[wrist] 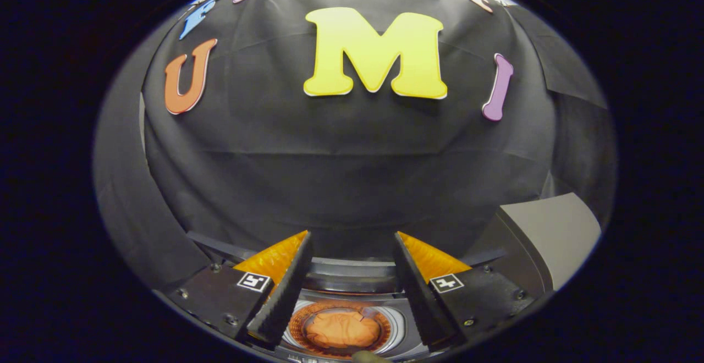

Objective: Put the clothes into the washing machine and then close the washing machine lid.

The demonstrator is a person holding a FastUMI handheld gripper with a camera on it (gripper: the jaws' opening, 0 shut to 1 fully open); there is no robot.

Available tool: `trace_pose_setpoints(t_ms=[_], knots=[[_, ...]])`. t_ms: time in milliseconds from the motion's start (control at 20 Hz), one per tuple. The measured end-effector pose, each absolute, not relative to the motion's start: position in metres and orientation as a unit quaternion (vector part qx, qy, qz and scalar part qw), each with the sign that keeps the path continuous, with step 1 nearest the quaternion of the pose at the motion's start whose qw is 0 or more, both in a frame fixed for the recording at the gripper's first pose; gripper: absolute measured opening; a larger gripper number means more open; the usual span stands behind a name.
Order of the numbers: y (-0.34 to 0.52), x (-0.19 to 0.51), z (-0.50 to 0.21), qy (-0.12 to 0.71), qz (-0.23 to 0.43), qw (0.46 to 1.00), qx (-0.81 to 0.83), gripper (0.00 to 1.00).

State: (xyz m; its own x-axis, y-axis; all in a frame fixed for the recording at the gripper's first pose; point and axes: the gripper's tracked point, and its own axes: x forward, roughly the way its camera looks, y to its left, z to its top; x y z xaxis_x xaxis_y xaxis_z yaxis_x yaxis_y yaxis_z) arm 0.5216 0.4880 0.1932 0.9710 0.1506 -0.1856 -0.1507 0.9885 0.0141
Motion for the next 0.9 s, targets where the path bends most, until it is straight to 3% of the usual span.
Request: trace_pose_setpoints(t_ms=[650,900], knots=[[0.486,0.482,0.163,0.108,0.092,0.990,-0.011,0.91],[0.484,0.474,0.128,0.161,0.094,0.982,-0.020,0.91]])
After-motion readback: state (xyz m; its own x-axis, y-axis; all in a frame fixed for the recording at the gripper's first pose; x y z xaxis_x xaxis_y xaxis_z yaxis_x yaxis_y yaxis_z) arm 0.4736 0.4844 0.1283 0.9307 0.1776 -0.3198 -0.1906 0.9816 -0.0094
